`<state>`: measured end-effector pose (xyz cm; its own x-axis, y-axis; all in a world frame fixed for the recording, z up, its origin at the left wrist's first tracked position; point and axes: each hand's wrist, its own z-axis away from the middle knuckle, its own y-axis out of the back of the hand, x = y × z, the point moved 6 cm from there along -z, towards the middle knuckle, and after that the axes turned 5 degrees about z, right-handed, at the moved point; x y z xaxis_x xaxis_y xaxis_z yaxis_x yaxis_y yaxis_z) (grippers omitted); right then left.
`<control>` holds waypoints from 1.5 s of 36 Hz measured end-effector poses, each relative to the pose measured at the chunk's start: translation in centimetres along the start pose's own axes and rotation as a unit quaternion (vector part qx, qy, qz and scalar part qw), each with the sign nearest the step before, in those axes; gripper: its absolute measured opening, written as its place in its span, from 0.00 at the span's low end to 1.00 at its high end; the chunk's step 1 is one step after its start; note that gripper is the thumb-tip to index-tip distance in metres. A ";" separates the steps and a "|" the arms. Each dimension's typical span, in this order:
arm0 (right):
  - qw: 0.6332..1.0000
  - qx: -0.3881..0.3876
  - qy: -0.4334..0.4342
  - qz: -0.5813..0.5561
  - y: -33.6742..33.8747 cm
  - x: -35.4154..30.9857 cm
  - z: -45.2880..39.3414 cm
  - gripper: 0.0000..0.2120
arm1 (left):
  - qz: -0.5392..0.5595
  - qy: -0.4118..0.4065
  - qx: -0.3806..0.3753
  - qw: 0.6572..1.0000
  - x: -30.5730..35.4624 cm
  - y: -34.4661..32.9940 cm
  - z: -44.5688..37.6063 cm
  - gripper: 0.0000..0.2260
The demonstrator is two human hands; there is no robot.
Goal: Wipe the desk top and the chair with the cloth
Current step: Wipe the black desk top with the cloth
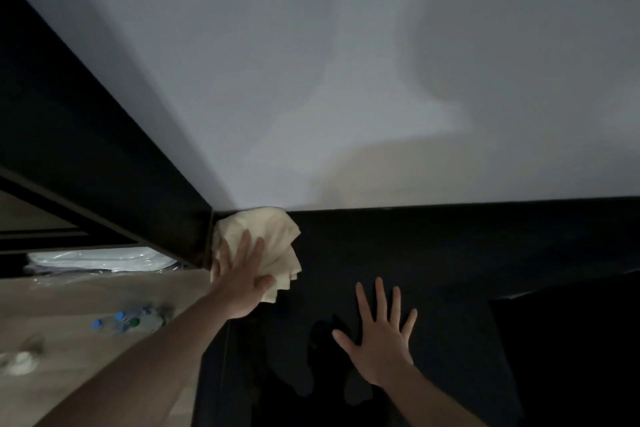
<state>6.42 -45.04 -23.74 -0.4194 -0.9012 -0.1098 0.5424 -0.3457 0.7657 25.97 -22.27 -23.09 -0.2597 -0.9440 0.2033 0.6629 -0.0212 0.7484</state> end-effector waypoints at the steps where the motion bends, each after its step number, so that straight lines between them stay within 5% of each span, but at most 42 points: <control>1: 1.000 0.003 0.006 0.001 0.1 0.2 0.0 0.44 | -0.010 0.002 -0.001 1.000 0.5 -0.1 0.0 0.37; 10: 0.994 0.067 0.085 -0.008 3.4 5.6 1.5 0.38 | -0.021 -0.034 -0.016 0.999 12.6 -1.9 -0.6 0.32; 16: 0.994 0.087 0.059 0.014 5.6 13.4 1.3 0.38 | 0.012 -0.019 -0.036 0.999 18.8 -2.5 -1.1 0.31; 21: 0.997 0.056 0.035 0.031 6.0 17.7 1.2 0.39 | 0.072 0.010 -0.035 0.997 17.0 -2.1 -1.5 0.31; 38: 1.000 0.009 0.010 -0.003 4.5 19.3 1.9 0.41 | -0.001 -0.020 -0.008 1.000 16.4 -3.5 0.1 0.32; 54: 0.997 0.062 0.051 0.004 7.2 31.5 0.8 0.39 | 0.002 -0.016 -0.013 1.000 28.4 -5.6 -0.8 0.30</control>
<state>-3.44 -75.69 -21.14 -0.3352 -0.9281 -0.1623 0.4489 -0.3088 0.8385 15.44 -49.22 -22.02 -0.2788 -0.9334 0.2260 0.6815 -0.0264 0.7314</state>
